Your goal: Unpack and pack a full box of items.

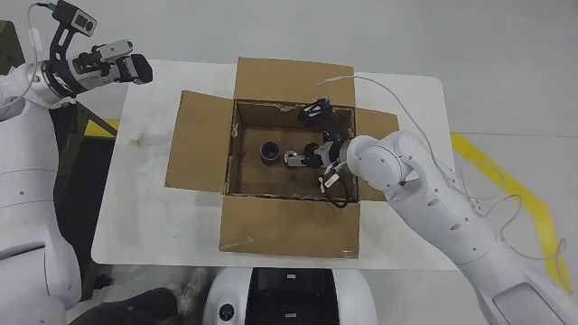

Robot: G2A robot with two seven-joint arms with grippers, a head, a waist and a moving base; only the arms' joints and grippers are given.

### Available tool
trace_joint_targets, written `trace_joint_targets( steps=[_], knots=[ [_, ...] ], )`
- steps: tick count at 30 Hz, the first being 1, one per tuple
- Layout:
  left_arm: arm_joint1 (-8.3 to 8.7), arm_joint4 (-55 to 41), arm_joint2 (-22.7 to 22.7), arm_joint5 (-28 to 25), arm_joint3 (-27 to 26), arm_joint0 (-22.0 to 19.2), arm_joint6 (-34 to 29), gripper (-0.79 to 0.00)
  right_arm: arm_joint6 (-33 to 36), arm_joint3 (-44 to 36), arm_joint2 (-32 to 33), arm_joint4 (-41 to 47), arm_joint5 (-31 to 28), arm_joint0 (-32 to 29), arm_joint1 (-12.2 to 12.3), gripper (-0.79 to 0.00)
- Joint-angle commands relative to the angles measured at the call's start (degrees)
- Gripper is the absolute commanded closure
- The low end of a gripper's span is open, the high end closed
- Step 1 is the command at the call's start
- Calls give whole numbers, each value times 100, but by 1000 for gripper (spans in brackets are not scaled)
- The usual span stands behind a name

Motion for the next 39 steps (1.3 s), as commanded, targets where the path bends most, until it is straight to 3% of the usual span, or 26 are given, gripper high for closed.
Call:
trace_joint_targets(
  steps=[1,15,16,17,21,27,33,39],
  knots=[
    [0,0,0,0,0,0,0,-785,-60,7,-14,-94,-19,-16,2,-785],
    [0,0,0,0,0,0,0,-785,20,408,-550,-875,239,286,-225,-785],
    [0,0,0,0,0,0,0,-785,11,419,-550,-882,272,281,-236,-702],
    [0,0,0,0,0,0,0,-785,4,424,-538,-879,299,268,-243,-677],
    [0,0,0,0,0,0,0,-785,79,437,-472,-968,427,229,-252,-748],
    [0,0,0,0,0,0,0,-785,261,426,-453,-1254,614,210,-273,-748],
    [0,0,0,0,0,0,0,-785,312,506,-444,-1307,697,191,-324,-659],
    [0,0,0,0,0,0,0,-785,302,639,-437,-1320,692,191,-379,-619]
  ],
)
